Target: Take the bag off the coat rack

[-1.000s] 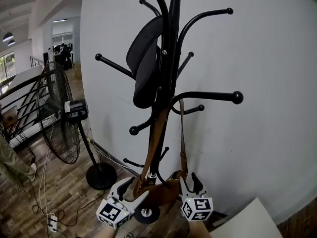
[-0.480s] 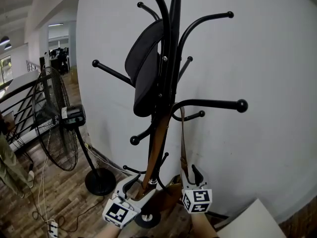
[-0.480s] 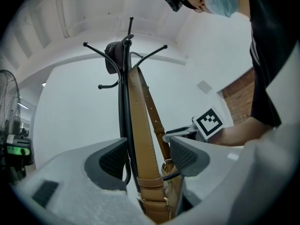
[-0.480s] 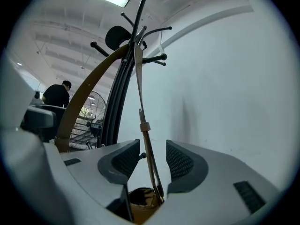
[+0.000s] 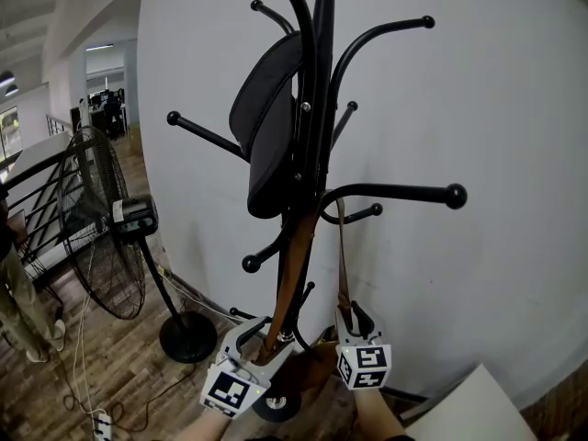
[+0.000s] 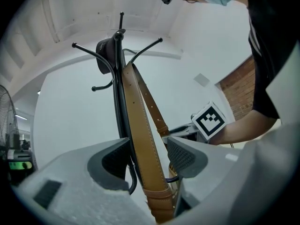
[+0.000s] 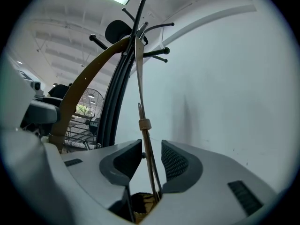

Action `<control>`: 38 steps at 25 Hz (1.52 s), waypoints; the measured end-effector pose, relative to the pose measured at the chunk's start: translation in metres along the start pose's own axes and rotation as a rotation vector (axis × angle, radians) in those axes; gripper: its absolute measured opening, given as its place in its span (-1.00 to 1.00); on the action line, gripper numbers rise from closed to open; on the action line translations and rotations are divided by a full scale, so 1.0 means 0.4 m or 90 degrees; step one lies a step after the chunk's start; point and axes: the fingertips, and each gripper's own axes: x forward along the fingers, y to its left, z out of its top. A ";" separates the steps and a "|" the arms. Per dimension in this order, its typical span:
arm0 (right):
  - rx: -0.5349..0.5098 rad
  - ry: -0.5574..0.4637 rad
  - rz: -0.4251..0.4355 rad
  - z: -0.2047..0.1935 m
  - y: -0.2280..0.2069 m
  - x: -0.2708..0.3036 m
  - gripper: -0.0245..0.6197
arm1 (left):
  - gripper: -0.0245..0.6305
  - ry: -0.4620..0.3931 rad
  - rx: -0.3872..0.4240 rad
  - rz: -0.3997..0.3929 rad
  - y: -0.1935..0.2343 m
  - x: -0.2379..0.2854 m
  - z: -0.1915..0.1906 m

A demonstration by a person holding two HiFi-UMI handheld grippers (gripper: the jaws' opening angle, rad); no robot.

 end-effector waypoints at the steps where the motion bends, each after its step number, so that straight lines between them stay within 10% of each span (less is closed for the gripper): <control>1: -0.001 0.000 -0.003 0.000 0.000 0.000 -0.58 | -0.20 -0.002 0.007 0.001 0.004 0.003 -0.002; 19: 0.001 0.015 -0.014 0.005 0.009 -0.049 -0.84 | -0.88 0.021 -0.022 0.009 0.035 -0.003 -0.025; 38: 0.065 0.022 0.046 0.091 0.019 -0.118 -0.84 | -0.88 0.013 -0.040 -0.040 0.017 -0.042 0.040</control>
